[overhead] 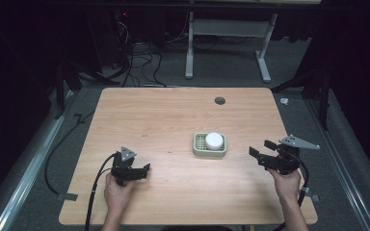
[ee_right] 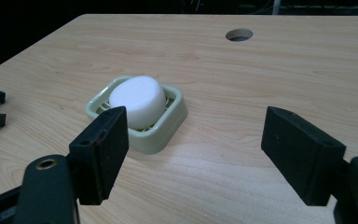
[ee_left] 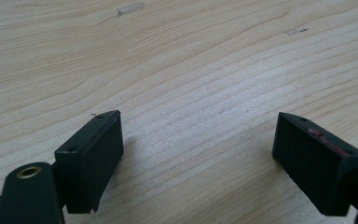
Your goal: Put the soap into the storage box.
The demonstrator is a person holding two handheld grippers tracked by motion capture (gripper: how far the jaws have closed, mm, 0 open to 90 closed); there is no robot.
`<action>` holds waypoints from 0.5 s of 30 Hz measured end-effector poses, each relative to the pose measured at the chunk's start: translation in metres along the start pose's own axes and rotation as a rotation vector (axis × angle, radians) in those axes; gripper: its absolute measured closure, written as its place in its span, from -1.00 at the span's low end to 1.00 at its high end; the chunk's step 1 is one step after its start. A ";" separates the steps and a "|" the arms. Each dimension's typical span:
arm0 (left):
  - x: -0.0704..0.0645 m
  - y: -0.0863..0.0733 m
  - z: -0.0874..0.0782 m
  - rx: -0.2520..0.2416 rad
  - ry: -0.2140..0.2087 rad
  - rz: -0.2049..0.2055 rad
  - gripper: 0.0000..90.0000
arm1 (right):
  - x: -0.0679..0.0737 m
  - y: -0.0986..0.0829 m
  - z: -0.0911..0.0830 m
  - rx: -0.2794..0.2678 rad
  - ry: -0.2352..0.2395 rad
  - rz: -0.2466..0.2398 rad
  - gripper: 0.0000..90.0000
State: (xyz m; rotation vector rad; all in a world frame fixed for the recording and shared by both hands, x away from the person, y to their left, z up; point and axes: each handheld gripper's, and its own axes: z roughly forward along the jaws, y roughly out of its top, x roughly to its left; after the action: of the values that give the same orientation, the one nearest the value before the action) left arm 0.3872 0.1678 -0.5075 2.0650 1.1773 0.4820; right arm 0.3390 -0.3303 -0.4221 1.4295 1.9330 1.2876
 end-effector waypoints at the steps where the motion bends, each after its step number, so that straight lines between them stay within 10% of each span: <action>1: 0.000 0.000 0.000 0.000 0.000 0.000 -0.63 | 0.000 0.000 0.000 0.000 0.000 0.000 -0.47; 15: 0.000 0.000 0.000 0.000 0.000 0.000 -0.63 | 0.001 -0.013 -0.003 0.000 0.007 0.015 -0.47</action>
State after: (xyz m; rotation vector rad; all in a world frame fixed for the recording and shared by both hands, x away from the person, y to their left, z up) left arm 0.3872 0.1678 -0.5075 2.0651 1.1775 0.4824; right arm 0.3291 -0.3314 -0.4317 1.4445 1.9301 1.3006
